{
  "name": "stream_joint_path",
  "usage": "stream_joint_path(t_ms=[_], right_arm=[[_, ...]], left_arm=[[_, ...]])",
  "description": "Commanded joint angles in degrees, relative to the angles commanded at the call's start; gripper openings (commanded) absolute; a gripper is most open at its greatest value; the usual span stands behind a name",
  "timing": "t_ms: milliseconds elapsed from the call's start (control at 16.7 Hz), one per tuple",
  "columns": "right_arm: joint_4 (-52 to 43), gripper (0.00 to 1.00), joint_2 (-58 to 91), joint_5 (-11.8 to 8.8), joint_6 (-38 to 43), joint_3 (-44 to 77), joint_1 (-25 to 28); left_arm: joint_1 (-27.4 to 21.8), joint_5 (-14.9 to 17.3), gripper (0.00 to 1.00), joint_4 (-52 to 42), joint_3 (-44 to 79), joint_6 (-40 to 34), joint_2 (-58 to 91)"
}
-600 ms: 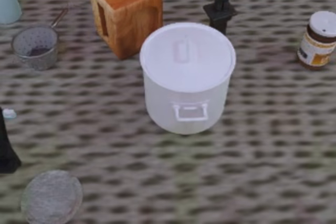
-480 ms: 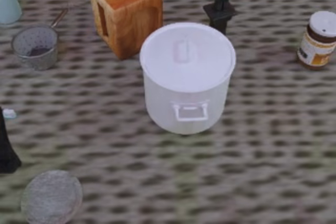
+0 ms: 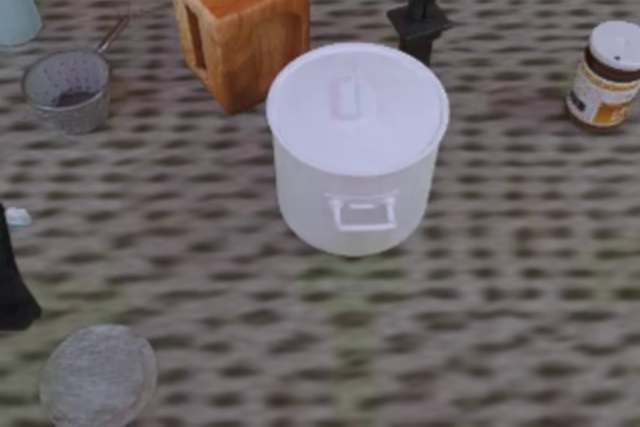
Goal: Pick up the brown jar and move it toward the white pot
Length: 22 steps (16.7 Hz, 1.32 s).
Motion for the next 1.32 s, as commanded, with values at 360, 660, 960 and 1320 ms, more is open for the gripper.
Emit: stream_joint_path(t_ms=[360, 660, 960, 1320], right_arm=[[-18.91, 1.00, 31.06, 0.52, -1.87, 29.18, -1.23], [-35.23, 1.00, 60.36, 0.25, -4.47, 57.98, -1.37], [-48.79, 1.00, 88.76, -0.60, -7.52, 86.16, -0.70], [-58.75, 1.00, 114.71, -1.96, -10.87, 112.82, 0.71]], left_arm=[[0.00, 0.00, 1.00, 0.00, 0.00, 0.00, 0.00], [0.00, 0.00, 1.00, 0.00, 0.00, 0.00, 0.00], [0.00, 0.00, 1.00, 0.00, 0.00, 0.00, 0.00], [0.00, 0.00, 1.00, 0.00, 0.00, 0.00, 0.00]])
